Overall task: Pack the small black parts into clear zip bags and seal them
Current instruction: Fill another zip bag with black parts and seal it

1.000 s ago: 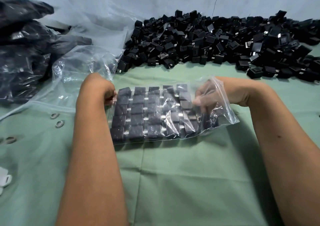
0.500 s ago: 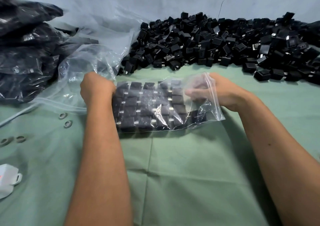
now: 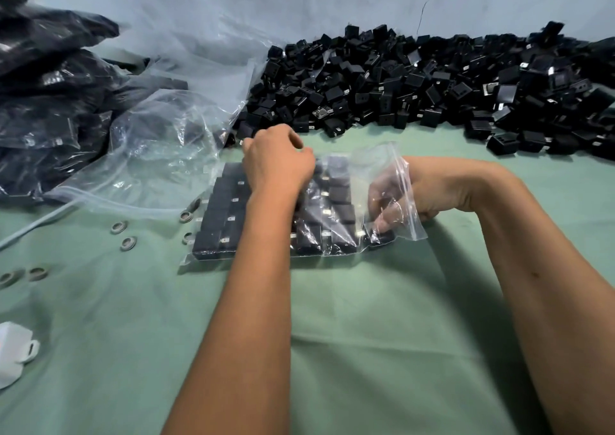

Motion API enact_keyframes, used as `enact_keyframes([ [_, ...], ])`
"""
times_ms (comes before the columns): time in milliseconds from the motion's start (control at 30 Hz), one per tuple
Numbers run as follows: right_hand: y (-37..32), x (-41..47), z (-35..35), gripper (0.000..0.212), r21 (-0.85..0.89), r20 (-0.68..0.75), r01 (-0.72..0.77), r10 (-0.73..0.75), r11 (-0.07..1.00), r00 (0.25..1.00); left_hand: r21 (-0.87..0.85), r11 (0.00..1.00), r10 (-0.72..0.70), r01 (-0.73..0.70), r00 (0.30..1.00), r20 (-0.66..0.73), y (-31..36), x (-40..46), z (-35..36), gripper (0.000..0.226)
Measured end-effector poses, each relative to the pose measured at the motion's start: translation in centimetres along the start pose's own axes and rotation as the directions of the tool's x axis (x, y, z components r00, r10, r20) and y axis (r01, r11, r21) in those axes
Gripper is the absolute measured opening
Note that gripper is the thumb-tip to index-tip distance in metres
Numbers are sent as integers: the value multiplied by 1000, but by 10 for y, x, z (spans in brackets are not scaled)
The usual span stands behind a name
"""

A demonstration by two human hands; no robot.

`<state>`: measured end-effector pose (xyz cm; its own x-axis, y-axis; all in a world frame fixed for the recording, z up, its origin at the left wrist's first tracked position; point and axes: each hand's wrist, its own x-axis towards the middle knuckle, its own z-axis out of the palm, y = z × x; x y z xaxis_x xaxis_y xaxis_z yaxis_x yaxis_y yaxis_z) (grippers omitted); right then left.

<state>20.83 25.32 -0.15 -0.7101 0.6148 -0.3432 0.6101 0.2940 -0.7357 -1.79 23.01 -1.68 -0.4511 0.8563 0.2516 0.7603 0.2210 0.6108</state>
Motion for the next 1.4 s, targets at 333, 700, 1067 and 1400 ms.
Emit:
enact_keyframes([
  [333, 3, -10, -6, 15, 108, 47, 113, -118, 988, 992, 48, 975, 205, -215, 966, 157, 15, -13, 24, 23],
  [700, -2, -7, -4, 18, -54, 81, 13, -9, 998, 997, 86, 959, 251, -271, 948, 195, 24, -18, 24, 32],
  [1067, 7, -12, -7, 9, 105, 48, 82, -88, 991, 995, 287, 874, 266, -392, 881, 391, 32, -29, 43, 62],
  [1400, 4, 21, -21, 17, 150, -848, -79, 169, 986, 502, 336, 845, 251, -417, 863, 438, 34, -29, 44, 68],
])
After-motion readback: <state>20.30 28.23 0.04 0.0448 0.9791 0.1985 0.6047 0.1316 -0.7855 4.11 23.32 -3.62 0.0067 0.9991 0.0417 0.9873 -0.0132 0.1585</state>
